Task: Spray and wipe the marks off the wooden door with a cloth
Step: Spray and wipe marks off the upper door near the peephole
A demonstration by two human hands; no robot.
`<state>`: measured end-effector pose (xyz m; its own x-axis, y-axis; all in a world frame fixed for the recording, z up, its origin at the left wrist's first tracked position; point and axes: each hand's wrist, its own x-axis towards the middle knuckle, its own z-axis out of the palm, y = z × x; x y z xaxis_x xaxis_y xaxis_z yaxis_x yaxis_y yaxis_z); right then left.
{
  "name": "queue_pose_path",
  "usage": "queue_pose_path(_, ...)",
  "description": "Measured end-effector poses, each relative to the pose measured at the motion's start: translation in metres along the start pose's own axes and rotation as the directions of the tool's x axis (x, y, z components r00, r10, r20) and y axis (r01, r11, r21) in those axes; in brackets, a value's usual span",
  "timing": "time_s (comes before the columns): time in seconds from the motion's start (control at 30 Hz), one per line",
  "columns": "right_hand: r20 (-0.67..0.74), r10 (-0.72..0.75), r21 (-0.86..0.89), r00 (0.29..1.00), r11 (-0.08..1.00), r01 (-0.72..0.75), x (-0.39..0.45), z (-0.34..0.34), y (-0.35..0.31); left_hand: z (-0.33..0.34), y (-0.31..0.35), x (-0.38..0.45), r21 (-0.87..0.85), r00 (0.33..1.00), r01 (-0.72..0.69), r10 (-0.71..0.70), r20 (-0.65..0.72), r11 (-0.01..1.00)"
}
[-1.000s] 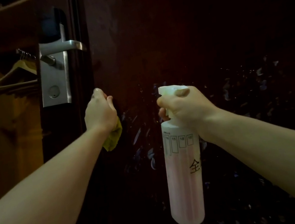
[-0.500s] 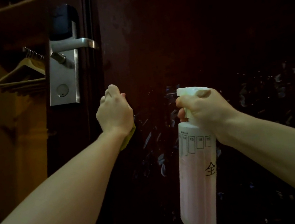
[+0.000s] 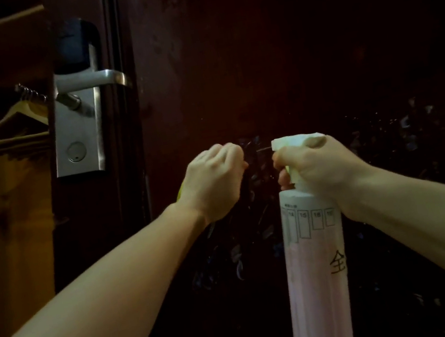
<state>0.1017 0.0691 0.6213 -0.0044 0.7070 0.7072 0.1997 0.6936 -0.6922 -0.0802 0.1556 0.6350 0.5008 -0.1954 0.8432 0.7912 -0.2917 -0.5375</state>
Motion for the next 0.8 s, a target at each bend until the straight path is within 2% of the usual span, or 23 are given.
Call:
queue_pose_path(0.03, -0.007, 0.009, -0.017, 1.000, 1.000, -0.009, 0.000, 0.000, 0.002, 0.000, -0.002, 0.005, -0.027, 0.984, 0.164, -0.166, -0.064, 0.986)
queue_pose_path(0.07, -0.013, 0.015, -0.031, 1.000, 0.999, -0.016, 0.000, 0.000, 0.003, 0.001, -0.004, 0.012, -0.050, 0.930, 0.340, -0.343, -0.129, 0.939)
queue_pose_path(0.13, -0.002, 0.014, -0.026, 1.000, 1.000, -0.014, 0.000, -0.001, 0.006, 0.003, -0.012, 0.029, -0.057, 0.809, 0.553, -0.553, -0.202, 0.831)
queue_pose_path(0.2, 0.050, -0.004, -0.015, 0.999, 1.000, 0.005, 0.000, 0.000, 0.006, 0.007, -0.019, 0.043, -0.042, 0.760, 0.621, -0.614, -0.213, 0.783)
queue_pose_path(0.27, 0.108, -0.020, 0.002, 0.994, 1.000, 0.020, 0.000, 0.000, 0.005, 0.008, -0.023, 0.053, -0.023, 0.766, 0.613, -0.602, -0.225, 0.790)
queue_pose_path(0.33, 0.105, -0.030, 0.004, 0.994, 1.000, 0.030, 0.001, -0.002, 0.003, 0.007, -0.024, 0.057, 0.020, 0.857, 0.486, -0.472, -0.209, 0.874)
queue_pose_path(0.4, 0.044, -0.031, 0.019, 0.999, 0.999, 0.030, 0.003, -0.006, 0.002, 0.006, -0.022, 0.058, 0.058, 0.970, 0.213, -0.204, -0.131, 0.975)
queue_pose_path(0.43, 0.011, -0.027, 0.020, 1.000, 0.999, 0.027, 0.004, -0.008, 0.002, 0.005, -0.020, 0.057, 0.068, 0.995, 0.061, -0.055, -0.079, 0.996)
queue_pose_path(0.53, -0.024, -0.018, 0.001, 1.000, 1.000, 0.018, 0.003, -0.014, 0.004, 0.002, -0.014, 0.051, 0.065, 0.966, -0.255, 0.250, 0.068, 0.965)
queue_pose_path(0.6, -0.011, 0.008, 0.025, 1.000, 1.000, -0.008, 0.001, -0.016, 0.007, 0.004, -0.007, 0.040, 0.043, 0.944, -0.320, 0.315, 0.094, 0.946)
queue_pose_path(0.67, 0.004, 0.036, 0.046, 0.999, 0.998, -0.036, -0.002, -0.018, 0.010, 0.008, 0.000, 0.031, 0.005, 0.976, -0.213, 0.213, 0.046, 0.977)
queue_pose_path(0.73, 0.015, 0.032, 0.032, 0.999, 0.999, -0.033, -0.005, -0.020, 0.013, 0.011, 0.003, 0.033, -0.031, 0.992, 0.104, -0.105, -0.063, 0.994)
queue_pose_path(0.8, 0.016, 0.020, 0.021, 1.000, 1.000, -0.020, -0.007, -0.020, 0.013, 0.011, 0.004, 0.046, -0.031, 0.895, 0.423, -0.422, -0.144, 0.906)
